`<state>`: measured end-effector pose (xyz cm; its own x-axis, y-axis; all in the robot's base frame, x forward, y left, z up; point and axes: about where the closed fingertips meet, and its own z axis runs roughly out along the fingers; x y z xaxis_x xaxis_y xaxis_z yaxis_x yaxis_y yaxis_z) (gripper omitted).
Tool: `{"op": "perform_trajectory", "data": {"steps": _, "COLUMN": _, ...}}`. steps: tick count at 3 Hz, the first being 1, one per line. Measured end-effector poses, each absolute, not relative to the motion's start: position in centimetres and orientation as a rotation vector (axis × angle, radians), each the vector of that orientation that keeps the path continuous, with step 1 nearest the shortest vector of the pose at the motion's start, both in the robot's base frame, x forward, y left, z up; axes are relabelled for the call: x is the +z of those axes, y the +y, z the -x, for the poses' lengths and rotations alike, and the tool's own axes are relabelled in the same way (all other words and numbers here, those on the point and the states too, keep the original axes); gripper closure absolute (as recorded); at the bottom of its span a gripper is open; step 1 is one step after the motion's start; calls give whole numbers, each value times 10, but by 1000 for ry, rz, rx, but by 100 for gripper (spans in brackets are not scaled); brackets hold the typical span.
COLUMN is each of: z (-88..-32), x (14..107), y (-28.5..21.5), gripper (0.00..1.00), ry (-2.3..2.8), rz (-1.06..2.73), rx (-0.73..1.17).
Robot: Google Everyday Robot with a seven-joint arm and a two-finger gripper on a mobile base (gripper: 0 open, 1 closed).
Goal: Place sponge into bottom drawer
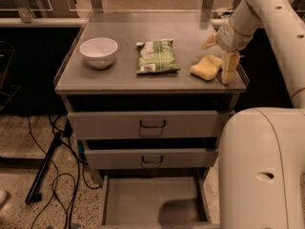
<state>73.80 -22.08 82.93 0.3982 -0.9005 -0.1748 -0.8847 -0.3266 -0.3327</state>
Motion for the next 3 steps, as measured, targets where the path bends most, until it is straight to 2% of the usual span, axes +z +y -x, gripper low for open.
{"op": "perform_trajectory", "data": {"steps": 3, "z": -738, "x": 829, "y": -221, "gripper": 96, "ry": 1540, "rz": 2288, "rx": -58}}
